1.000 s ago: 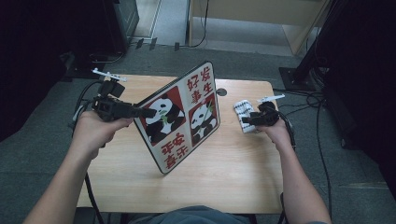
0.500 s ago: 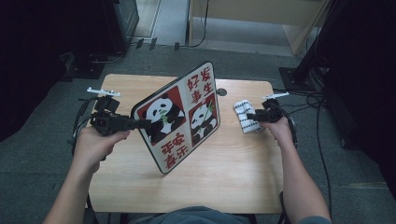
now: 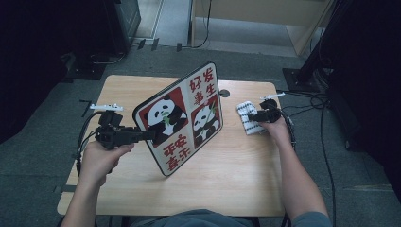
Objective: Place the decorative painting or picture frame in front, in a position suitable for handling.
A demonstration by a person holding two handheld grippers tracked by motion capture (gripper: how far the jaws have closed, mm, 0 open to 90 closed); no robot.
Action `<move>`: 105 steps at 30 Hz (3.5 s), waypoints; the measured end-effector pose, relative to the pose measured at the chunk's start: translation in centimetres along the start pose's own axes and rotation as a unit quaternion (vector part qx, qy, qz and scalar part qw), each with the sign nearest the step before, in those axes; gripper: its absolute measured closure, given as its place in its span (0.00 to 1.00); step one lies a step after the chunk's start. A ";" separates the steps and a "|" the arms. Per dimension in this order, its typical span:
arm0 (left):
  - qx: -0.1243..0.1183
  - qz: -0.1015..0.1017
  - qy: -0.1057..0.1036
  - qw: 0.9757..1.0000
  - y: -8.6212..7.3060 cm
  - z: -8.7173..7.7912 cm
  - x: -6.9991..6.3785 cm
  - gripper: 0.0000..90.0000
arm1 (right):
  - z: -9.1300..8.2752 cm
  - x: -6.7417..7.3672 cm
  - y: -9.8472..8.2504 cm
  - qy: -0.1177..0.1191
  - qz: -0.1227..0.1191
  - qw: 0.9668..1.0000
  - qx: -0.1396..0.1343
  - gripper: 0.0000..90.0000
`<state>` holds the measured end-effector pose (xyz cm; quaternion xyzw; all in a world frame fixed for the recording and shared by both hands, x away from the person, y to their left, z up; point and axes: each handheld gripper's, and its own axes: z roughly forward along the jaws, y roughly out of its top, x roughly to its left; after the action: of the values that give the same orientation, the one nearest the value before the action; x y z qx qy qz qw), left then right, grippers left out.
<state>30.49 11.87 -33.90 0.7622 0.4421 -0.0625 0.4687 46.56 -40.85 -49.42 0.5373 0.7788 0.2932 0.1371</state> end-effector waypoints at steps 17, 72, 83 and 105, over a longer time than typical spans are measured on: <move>0.007 -0.001 0.002 1.000 -0.8 1.1 0.6 0.58 | 0.8 0.1 -1.1 -0.034 0.012 0.999 -0.030 0.58; -0.033 0.036 0.011 0.999 -1.3 2.6 0.3 0.74 | -7.5 7.6 5.9 0.117 -0.037 0.991 -0.054 0.83; -0.042 0.034 0.010 0.998 -1.5 2.7 0.4 0.83 | -9.2 9.3 8.4 0.135 -0.058 0.987 -0.061 0.83; -0.048 0.055 0.023 0.997 -1.7 2.3 0.2 0.87 | -11.9 11.6 12.0 0.158 -0.080 0.979 -0.103 0.83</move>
<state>30.13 10.49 -36.44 0.7629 0.4129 0.0025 0.4975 44.85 -30.86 -31.61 0.4031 0.7968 0.4411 0.0897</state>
